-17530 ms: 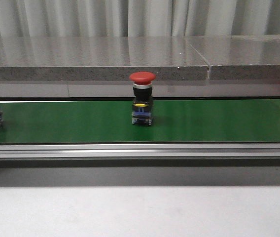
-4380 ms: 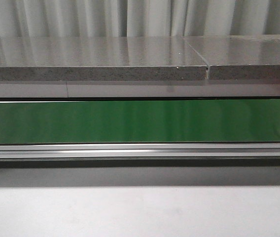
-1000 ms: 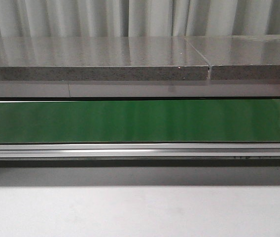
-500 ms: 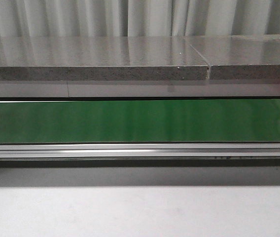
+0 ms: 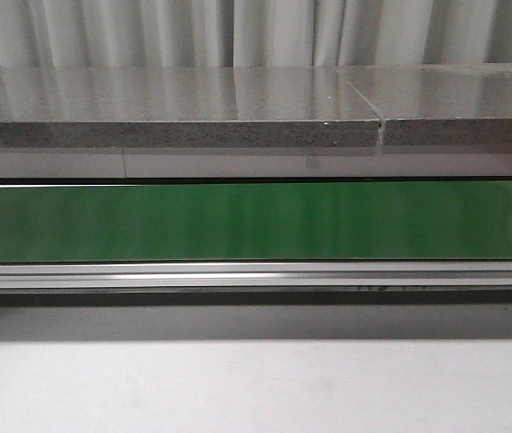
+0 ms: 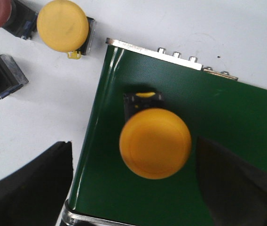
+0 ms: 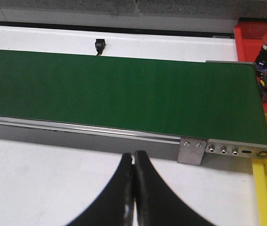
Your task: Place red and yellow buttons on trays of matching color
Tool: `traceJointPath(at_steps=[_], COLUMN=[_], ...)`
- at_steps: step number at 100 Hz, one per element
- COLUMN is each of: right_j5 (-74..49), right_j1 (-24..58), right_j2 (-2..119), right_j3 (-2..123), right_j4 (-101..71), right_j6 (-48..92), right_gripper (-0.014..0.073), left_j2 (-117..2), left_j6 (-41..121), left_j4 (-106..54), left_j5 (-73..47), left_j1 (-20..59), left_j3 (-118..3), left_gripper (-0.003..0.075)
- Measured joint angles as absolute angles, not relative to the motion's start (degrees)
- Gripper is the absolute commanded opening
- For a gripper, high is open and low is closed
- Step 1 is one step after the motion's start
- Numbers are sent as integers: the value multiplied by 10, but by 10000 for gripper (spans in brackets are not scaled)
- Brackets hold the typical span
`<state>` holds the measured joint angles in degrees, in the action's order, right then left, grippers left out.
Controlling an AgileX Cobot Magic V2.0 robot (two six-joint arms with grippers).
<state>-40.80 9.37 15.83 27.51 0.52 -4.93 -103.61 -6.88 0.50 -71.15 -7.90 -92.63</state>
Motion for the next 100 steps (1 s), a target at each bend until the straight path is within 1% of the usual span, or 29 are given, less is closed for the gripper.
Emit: traceJointPath(at_steps=[33, 47, 67, 83, 100], right_j5=[-408, -408, -408, -408, -408], right_j1=[94, 94, 94, 94, 94], right_j2=[158, 158, 158, 158, 158], right_j3=[275, 275, 275, 275, 275], right_j4=[5, 5, 5, 5, 5], right_j6=[-49, -49, -49, -48, -48], right_gripper=[-64, -64, -64, -64, -64], left_j2=[-1035, -1035, -1053, -1079, -1115], left_j6=[-65, -96, -156, -168, -169], left_j4=[-13, 0, 0, -14, -14], left_j5=[-712, -712, -712, -708, -678], left_j1=[-79, -85, -145, -193, -222], left_j3=[-1004, -1014, -1016, -1016, -1023], left_gripper=[554, 553, 552, 552, 552])
